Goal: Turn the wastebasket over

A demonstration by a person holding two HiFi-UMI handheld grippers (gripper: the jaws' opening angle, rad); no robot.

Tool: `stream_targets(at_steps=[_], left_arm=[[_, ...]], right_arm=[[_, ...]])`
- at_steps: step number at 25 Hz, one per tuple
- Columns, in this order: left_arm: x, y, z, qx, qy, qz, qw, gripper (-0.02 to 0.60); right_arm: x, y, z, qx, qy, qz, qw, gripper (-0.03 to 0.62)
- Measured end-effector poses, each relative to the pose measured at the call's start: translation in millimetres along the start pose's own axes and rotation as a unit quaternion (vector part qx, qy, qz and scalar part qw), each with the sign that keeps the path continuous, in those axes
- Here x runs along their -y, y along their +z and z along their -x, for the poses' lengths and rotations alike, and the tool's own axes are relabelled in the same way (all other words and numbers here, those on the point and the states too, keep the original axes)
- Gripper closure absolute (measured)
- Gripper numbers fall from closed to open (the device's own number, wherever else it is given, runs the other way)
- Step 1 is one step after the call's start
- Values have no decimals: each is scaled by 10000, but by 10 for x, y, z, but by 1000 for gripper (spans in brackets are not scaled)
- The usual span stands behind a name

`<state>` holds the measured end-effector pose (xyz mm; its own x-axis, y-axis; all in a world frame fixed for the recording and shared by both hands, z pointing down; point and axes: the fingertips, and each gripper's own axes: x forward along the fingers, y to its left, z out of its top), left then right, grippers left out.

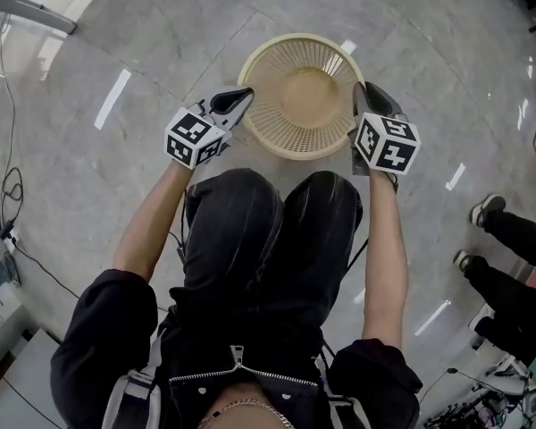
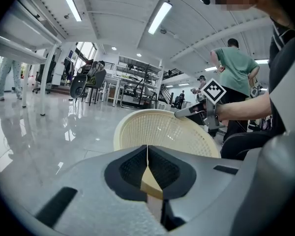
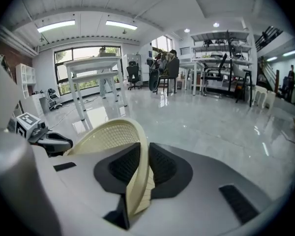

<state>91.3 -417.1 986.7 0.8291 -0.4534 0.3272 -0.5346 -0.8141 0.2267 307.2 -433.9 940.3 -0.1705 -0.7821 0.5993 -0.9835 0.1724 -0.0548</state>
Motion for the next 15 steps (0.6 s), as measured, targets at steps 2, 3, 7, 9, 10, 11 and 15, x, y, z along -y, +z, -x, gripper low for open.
stream_targets(at_steps=[2, 3, 7, 9, 10, 11, 15], left_arm=[[2, 66, -37, 86, 6, 71, 9999, 577], [14, 106, -51, 121, -3, 71, 9999, 577], [93, 265, -75, 219, -98, -79, 9997, 577], [122, 350, -64, 286, -126, -183, 9993, 577], [133, 386, -56, 318, -129, -229, 9991, 577], [142, 416, -47, 347, -126, -265, 9990, 577], [96, 469, 11, 448, -32, -288, 9986, 577]], right_arm=[[-7, 134, 58, 132, -154, 114, 9997, 531], [-23, 178, 80, 171, -229, 120, 9995, 531], [-267, 299, 94, 392, -325, -112, 9986, 531], [-526, 343, 53, 473, -125, -222, 9986, 531], [-657, 358, 26, 501, -26, -225, 9985, 531], [-775, 365, -3, 517, 43, -176, 9985, 533], [-1101, 348, -115, 498, 241, -70, 9984, 533]])
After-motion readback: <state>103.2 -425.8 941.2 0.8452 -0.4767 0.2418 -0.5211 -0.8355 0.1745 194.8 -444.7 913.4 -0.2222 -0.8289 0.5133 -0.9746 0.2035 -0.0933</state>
